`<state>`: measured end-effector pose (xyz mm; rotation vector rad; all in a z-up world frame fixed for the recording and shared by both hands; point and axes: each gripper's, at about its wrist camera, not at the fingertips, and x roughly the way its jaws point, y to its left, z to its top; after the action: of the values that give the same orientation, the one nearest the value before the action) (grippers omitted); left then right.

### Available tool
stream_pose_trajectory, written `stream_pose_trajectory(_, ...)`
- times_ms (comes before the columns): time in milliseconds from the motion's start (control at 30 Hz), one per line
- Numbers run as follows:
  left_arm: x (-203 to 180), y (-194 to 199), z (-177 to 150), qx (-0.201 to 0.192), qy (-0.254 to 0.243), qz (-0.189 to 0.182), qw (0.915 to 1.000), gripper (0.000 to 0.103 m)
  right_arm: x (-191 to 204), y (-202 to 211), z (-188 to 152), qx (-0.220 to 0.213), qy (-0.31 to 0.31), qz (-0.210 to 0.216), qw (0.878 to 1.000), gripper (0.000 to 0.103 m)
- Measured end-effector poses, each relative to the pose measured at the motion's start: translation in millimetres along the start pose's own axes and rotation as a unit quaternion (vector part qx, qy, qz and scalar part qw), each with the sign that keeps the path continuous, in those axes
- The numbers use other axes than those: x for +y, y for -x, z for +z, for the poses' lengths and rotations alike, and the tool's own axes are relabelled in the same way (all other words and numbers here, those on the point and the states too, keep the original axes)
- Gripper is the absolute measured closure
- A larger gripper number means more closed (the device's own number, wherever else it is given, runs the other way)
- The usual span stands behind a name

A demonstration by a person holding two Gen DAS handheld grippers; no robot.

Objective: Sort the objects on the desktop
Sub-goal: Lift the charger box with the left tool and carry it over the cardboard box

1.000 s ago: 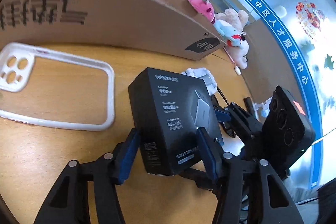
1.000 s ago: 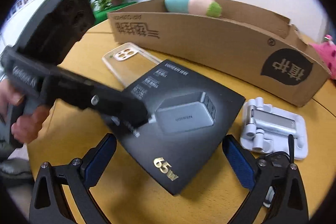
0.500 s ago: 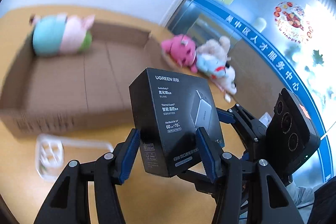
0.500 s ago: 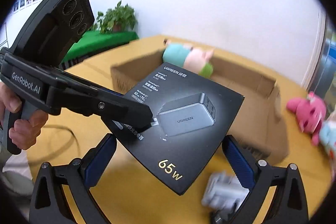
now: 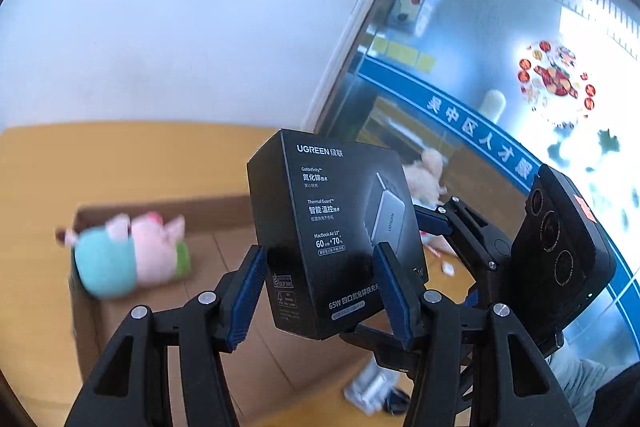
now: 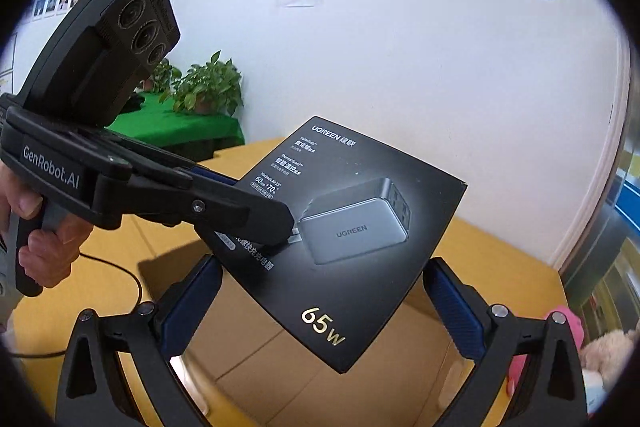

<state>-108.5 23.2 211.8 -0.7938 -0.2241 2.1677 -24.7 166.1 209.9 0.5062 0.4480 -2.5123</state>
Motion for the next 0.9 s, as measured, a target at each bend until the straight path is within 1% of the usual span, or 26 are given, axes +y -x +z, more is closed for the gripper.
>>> stream_pose_trajectory(33, 5.2, -4.5, 9.9, -0.001, -0.001, 0.0, 1.0, 0.05, -5.9, -4.8, 5.6, -0.002, 0.001, 0.0, 1.0, 0.002)
stream_pose_trajectory(67, 9.4, -9.8, 17.3, 0.012, -0.017, -0.011, 0.9997, 0.05, -14.6, -13.3, 12.3, -0.004, 0.001, 0.002, 1.0, 0.002)
stream_pose_trajectory(100, 15.2, -16.3, 24.8, 0.014, -0.019, -0.008, 0.9997, 0.05, -19.1, -20.7, 14.2, -0.002, -0.002, 0.004, 1.0, 0.002)
stream_pose_trajectory(167, 29.7, -32.4, 36.7, 0.024, -0.016, -0.004, 0.9996, 0.05, -32.3, -38.6, 17.4, 0.007, -0.007, 0.01, 1.0, 0.002)
stream_pose_trajectory(233, 47.5, -53.5, 45.1, 0.038, -0.008, -0.002, 0.9992, 0.05, -41.1, -51.4, 13.4, 0.019, -0.011, 0.016, 1.0, 0.002)
stream_pose_trajectory(367, 78.1, -101.9, 48.2, 0.071, 0.027, -0.001, 0.9971, 0.05, -63.3, -94.6, -1.3, 0.058, -0.024, 0.035, 0.997, 0.002)
stream_pose_trajectory(500, 105.3, -153.8, 39.6, 0.107, 0.056, 0.004, 0.9926, 0.05, -85.3, -139.4, -26.4, 0.101, -0.039, 0.057, 0.992, 0.002)
stream_pose_trajectory(633, 129.1, -201.5, 23.7, 0.153, 0.082, 0.014, 0.9847, 0.05, -101.2, -178.2, -60.2, 0.14, -0.059, 0.08, 0.985, 0.002)
stream_pose_trajectory(733, 141.2, -230.1, 11.0, 0.184, 0.093, 0.036, 0.9779, 0.05, -109.0, -205.9, -84.9, 0.169, -0.083, 0.099, 0.977, 0.002)
stream_pose_trajectory(800, 146.9, -246.4, 0.9, 0.205, 0.102, 0.051, 0.9721, 0.05, -113.8, -222.0, -101.1, 0.183, -0.108, 0.113, 0.971, 0.002)
stream_pose_trajectory(900, 154.0, -266.5, -9.3, 0.239, 0.112, 0.069, 0.9621, 0.05, -114.4, -240.2, -122.6, 0.206, -0.129, 0.126, 0.962, 0.002)
